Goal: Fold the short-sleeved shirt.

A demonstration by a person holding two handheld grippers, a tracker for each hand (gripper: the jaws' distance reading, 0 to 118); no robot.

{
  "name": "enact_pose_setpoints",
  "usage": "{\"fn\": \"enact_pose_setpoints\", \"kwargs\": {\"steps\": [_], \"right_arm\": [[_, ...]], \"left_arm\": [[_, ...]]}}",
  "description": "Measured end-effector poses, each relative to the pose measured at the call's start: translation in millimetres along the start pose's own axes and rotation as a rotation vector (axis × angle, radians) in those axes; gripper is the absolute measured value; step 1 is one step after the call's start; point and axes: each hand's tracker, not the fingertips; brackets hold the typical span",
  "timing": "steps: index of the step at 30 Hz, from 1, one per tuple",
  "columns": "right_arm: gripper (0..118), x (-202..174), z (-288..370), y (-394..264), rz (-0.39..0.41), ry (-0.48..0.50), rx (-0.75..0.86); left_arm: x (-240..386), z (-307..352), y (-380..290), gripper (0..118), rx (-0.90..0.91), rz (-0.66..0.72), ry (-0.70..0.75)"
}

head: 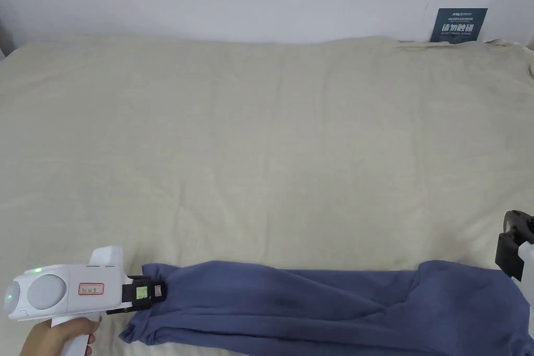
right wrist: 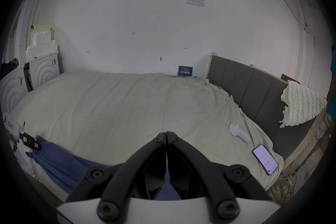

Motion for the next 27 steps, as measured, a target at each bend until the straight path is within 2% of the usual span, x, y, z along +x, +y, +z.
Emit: {"fn": "enact_pose_setpoints", "kwargs": {"steps": [8,15,19,23,27], "right_arm": [[0,9.2,0.0,1.7,-0.008,0.005,0.002],[0,17.1,1.3,0.0,-0.023,0.016,0.008],[0,22.6,1.9,-1.1,-0.024,0.017,0.007],[0,28.9,4.0,-1.4,-0.030,0.016,0.009],[0,35.0,6.8,-1.5,-0.032,0.012,0.010]], "left_arm": [[-5.3,60.6,20.9,4,0.054,0.064,-0.002],[-23.2,96.1,31.6,4,0.075,0.121,0.194],[3.8,95.7,35.4,4,0.042,0.130,0.210],[55.0,83.4,39.8,4,-0.002,0.103,0.103],[111.7,54.5,40.0,4,-0.062,0.011,-0.007]]}}
